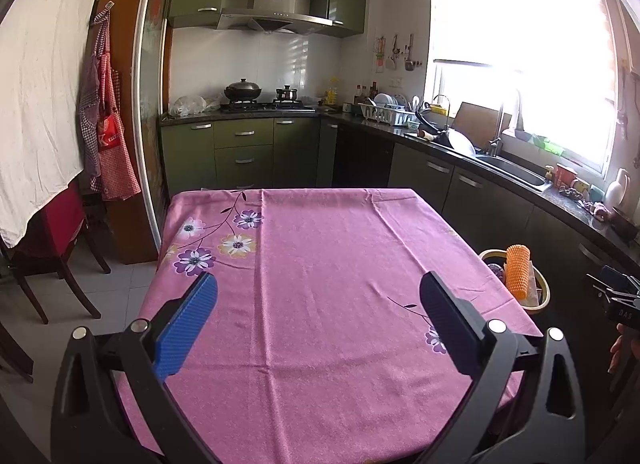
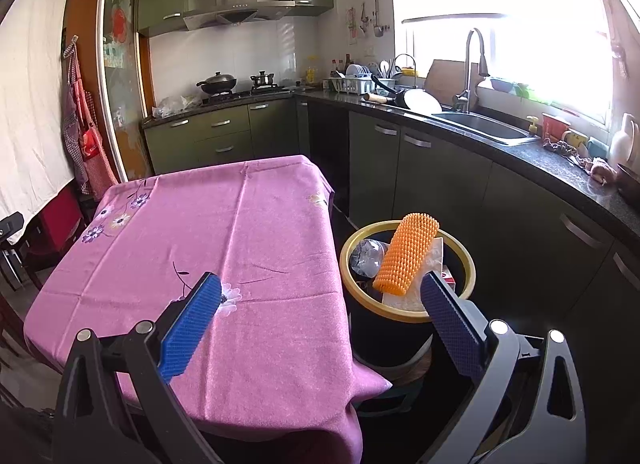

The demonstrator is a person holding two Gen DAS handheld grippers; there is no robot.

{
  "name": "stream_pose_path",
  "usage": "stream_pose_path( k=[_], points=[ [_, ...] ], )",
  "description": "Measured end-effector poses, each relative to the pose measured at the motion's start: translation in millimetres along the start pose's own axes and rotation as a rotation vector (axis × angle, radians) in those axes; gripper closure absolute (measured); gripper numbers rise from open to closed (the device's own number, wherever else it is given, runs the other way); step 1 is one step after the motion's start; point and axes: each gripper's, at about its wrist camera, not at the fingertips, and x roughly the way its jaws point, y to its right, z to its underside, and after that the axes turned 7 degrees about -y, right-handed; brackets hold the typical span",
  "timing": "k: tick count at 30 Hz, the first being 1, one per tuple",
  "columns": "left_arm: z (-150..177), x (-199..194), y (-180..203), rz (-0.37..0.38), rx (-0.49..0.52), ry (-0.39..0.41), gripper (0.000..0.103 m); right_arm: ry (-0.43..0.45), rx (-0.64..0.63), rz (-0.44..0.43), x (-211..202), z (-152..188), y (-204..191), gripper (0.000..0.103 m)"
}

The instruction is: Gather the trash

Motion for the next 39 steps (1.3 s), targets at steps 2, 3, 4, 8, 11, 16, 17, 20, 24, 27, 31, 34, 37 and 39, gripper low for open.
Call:
stream_pose_path(
  k=[2,3,4,8,11,16,17,20,24,27,31,34,37,39],
  points=[
    [0.3,0.8,0.5,0.002,0.002,-0.001,0.007,0.0,0.0,0.001,0.2,0.2,0.1,0.005],
    [0.0,1.0,0.6,0.003,0.002,-0.001,0.007,-0.001,0.0,0.001,0.5,0.3,0.2,0.005],
    [0.0,1.3,1.2,0.003,0.004,-0.002,0.007,-0.001,0.0,0.001,0.5,-0.3,0.3,0.005],
    [0.6,1.3,3.1,0.004,0.01,0.0,0.007,-0.001,0.002,0.004,1.5,0.1,2.3,0.005],
    [1.2,1.0,4.5,0.005,0.013,0.0,0.007,-0.001,0.003,0.004,1.6,0.4,3.1,0.005],
    [0.7,1.9,4.6,0.008,0.014,-0.001,0.007,-0.001,0.003,0.004,1.5,0.2,2.9,0.005],
    [0.9,1.8,5.1,0.009,0.015,-0.001,0.007,-0.002,0.004,0.005,1.7,0.2,3.2,0.005],
    [1.2,1.8,4.9,0.009,0.017,-0.001,0.007,-0.002,0.004,0.004,2.0,0.7,3.3,0.005],
    [1.7,2.2,6.3,0.005,0.023,-0.003,0.007,-0.003,0.006,0.004,2.4,0.8,3.8,0.005],
    [1.6,2.2,7.2,0.007,0.023,-0.004,0.007,-0.005,0.007,0.004,3.8,1.0,4.0,0.005],
    [1.5,2.1,7.7,0.012,0.024,-0.005,0.007,-0.007,0.007,0.004,4.9,1.0,4.1,0.005],
    [1.6,2.1,8.1,0.013,0.025,-0.005,0.007,-0.008,0.007,0.004,5.5,1.2,4.1,0.005],
    [1.7,2.4,9.3,0.014,0.025,-0.004,0.007,-0.009,0.007,0.005,5.5,1.1,4.0,0.005],
    [1.8,2.6,9.9,0.015,0.027,-0.003,0.007,-0.009,0.007,0.004,5.5,1.1,4.1,0.005]
  ],
)
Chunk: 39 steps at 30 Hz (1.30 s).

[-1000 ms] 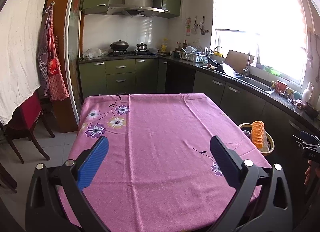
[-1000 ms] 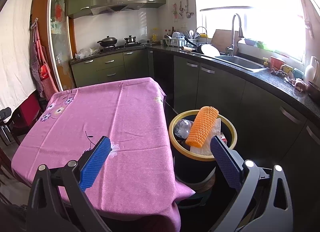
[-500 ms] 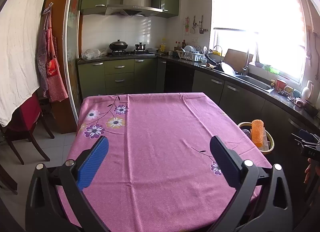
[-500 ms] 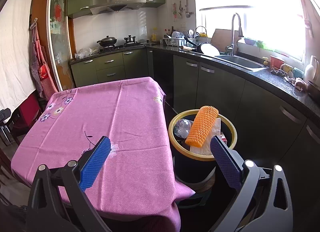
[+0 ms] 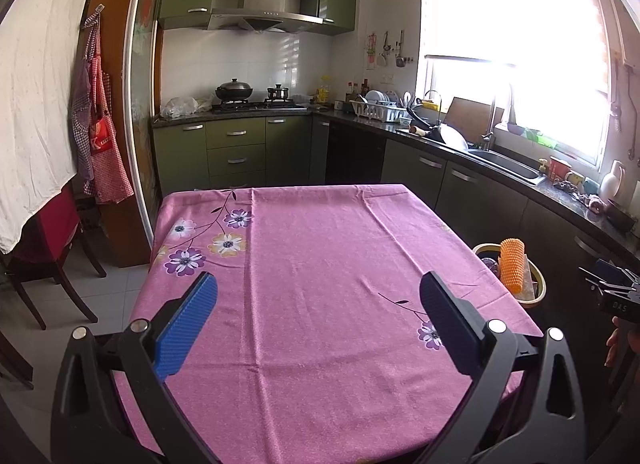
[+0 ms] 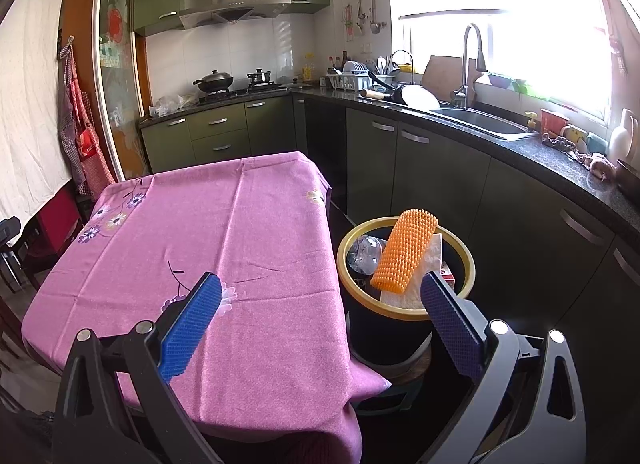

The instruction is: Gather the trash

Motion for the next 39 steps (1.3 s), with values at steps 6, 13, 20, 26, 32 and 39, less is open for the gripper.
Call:
stream_pose_path(
  k=[6,13,20,26,32,39],
  points=[
    [0.7,2.4,0.8,0.004,-0.002,-0.006,0.007,-0.004,-0.002,-0.001,3.7,1.2,0.0,0.005],
    [1.5,3.9,1.4,0.006,0.001,-0.013,0.007,-0.004,-0.001,-0.001,3.7,1.0,0.2,0.005],
    [1.9,4.4,2.7,0.003,0.002,-0.014,0.007,-0.006,0.0,0.0,4.6,1.4,0.2,0.005],
    [2.2,5.0,3.4,0.003,0.003,-0.014,0.007,-0.006,0.001,0.0,5.4,2.2,0.4,0.005],
    [2.5,6.5,4.4,0.007,0.007,-0.023,0.007,-0.009,0.0,0.0,6.3,2.5,0.1,0.005],
    [3.4,8.9,2.9,0.002,0.002,-0.031,0.007,-0.01,-0.001,-0.002,7.4,3.5,-0.4,0.005]
  ],
)
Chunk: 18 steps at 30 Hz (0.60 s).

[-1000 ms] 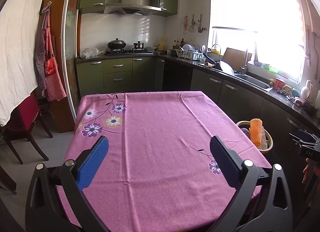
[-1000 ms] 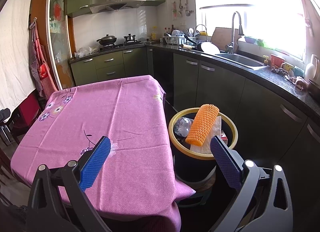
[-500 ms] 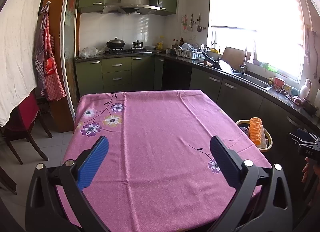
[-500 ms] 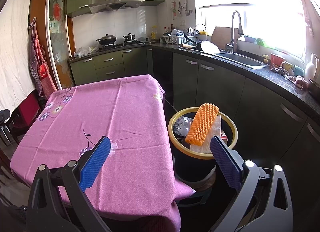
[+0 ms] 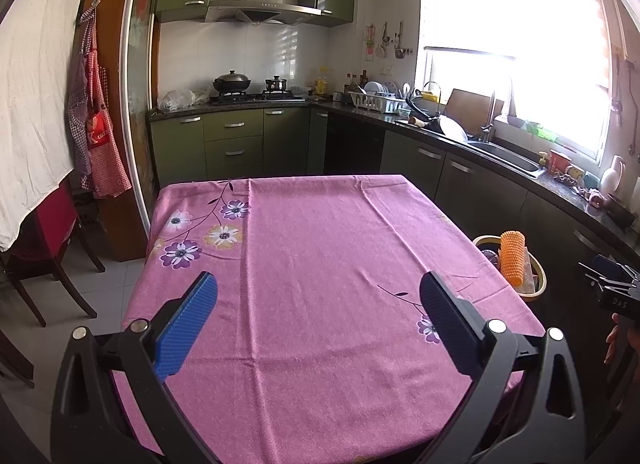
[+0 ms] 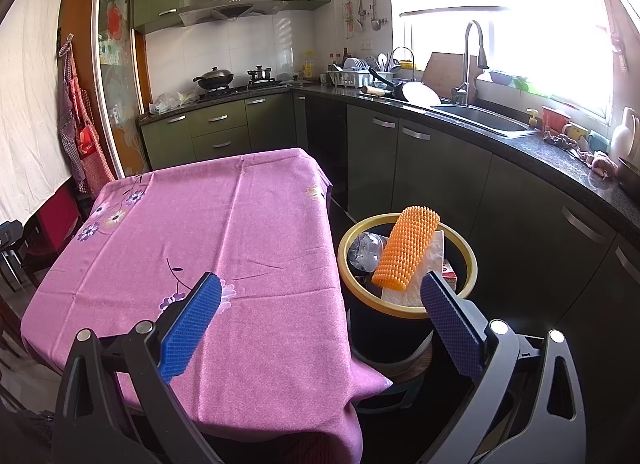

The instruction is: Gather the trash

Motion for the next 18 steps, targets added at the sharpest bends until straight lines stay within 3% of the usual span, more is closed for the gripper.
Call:
stream_pose_path(
  k=[13,18],
  points=[
    [-0.5,-1.6,-1.6,-0.015,0.003,0.019,0.007,-0.003,0.003,-0.002,1.1,-0.2,-2.1,0.005],
    [-0.3,5.2,-1.4,0.003,0.001,-0.019,0.007,-0.007,0.002,-0.003,2.1,-1.3,-2.3,0.005]
  ],
)
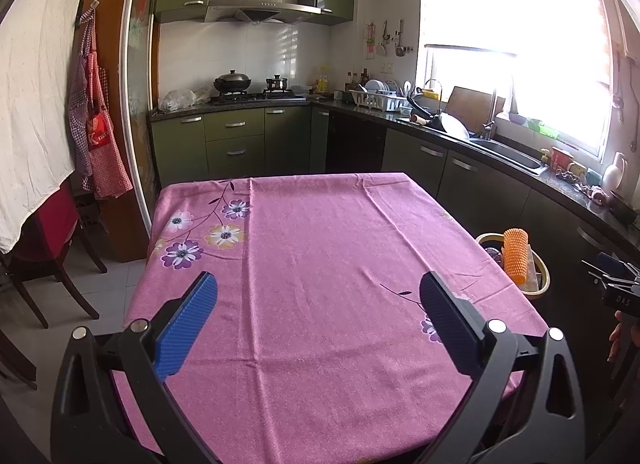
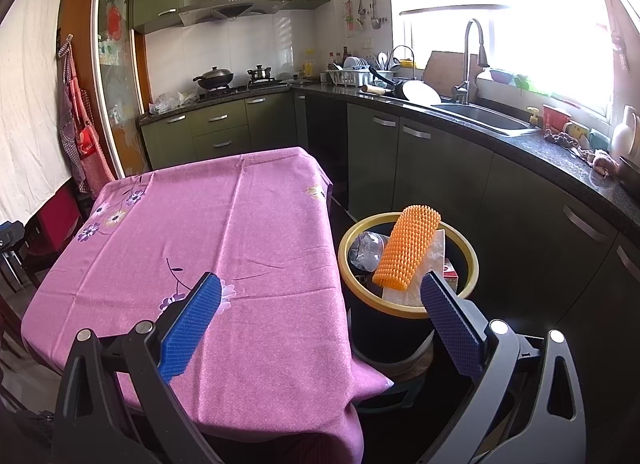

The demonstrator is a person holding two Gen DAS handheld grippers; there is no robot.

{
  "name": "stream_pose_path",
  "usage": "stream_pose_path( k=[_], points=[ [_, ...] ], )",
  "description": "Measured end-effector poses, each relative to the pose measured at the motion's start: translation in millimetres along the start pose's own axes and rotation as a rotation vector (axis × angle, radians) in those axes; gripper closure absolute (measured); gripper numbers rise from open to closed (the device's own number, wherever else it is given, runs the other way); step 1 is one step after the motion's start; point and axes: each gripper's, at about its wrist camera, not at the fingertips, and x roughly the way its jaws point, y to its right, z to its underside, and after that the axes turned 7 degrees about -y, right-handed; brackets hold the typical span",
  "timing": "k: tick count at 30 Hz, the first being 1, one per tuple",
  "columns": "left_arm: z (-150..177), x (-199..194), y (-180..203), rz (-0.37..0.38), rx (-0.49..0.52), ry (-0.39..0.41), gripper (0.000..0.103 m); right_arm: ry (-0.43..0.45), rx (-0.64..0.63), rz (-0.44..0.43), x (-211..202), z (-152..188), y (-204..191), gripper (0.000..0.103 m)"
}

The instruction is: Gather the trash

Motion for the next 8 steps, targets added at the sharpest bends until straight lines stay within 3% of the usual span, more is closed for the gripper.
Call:
stream_pose_path(
  k=[8],
  points=[
    [-1,15,-5,0.008,-0.01,-0.043,0.007,-0.018,-0.01,0.002,10,-3,-2,0.005]
  ],
)
